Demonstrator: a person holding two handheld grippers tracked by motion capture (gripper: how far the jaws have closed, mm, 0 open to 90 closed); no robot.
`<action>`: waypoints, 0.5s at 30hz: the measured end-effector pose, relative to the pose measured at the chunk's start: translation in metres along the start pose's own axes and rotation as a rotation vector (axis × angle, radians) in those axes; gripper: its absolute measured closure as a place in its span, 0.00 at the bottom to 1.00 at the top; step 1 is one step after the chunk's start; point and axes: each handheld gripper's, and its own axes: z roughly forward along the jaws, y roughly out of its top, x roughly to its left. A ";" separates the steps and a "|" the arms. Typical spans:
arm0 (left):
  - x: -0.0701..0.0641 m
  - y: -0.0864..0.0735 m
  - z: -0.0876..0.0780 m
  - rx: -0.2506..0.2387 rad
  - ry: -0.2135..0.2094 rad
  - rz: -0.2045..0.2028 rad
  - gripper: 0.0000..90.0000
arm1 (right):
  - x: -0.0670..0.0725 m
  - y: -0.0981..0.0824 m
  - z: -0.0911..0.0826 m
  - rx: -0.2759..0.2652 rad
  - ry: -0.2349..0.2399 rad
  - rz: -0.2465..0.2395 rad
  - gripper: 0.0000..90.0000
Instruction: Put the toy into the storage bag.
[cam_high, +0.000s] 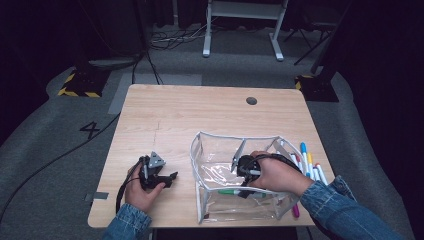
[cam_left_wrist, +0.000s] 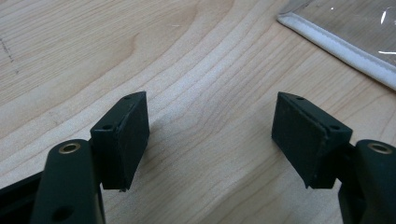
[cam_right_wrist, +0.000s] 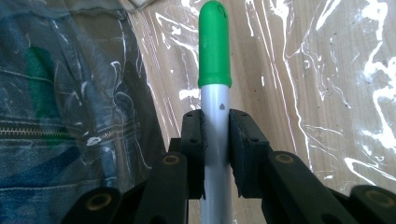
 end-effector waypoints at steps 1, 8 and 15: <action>0.000 0.000 0.000 0.000 0.000 0.000 0.31 | 0.001 0.000 0.001 0.005 0.002 0.002 0.85; 0.000 0.000 0.000 0.000 0.000 0.000 0.31 | 0.002 0.003 0.006 0.040 0.021 -0.020 0.85; 0.000 0.000 0.000 0.000 0.001 0.001 0.31 | 0.007 0.006 0.012 0.073 0.057 -0.053 0.84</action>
